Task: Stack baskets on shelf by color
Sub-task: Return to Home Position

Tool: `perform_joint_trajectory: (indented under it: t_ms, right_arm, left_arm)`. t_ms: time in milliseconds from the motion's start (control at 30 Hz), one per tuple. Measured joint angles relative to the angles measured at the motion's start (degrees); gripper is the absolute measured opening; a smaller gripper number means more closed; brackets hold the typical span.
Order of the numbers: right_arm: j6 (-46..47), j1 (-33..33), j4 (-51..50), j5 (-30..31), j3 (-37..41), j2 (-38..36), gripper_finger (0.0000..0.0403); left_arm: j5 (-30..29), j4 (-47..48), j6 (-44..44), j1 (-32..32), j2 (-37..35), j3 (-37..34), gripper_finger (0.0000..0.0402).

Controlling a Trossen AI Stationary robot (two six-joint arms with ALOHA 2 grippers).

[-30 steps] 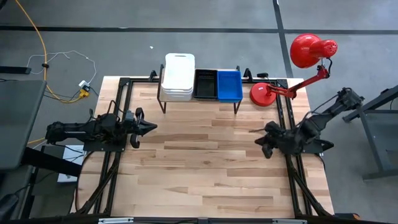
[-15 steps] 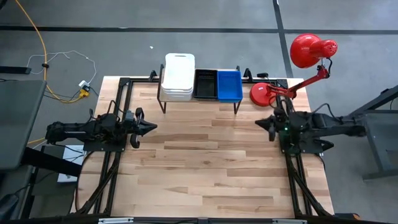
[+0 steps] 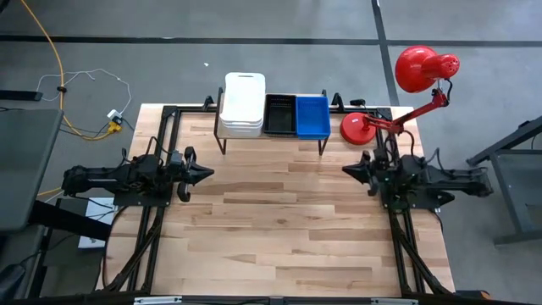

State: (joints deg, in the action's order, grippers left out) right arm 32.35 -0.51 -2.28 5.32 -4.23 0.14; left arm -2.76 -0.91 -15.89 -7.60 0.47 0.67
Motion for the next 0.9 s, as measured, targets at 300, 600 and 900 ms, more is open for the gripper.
perform_joint_trajectory:
  t_ms: [300,600,900]
  right_arm:
    - [-11.82,0.01,-1.89,0.1,1.4,0.06,0.0]
    - [-26.57,0.02,-2.61,-0.84,1.37,0.24,0.0]
    - [-26.49,0.02,-2.63,-0.42,1.37,0.24,0.0]
  left_arm:
    - [0.0,0.0,0.0,0.0,0.0,0.0,0.0001]
    - [-0.01,0.0,0.0,0.0,0.0,0.0,0.0001]
    - [-0.01,0.0,-0.01,0.0,0.0,0.0,0.0001]
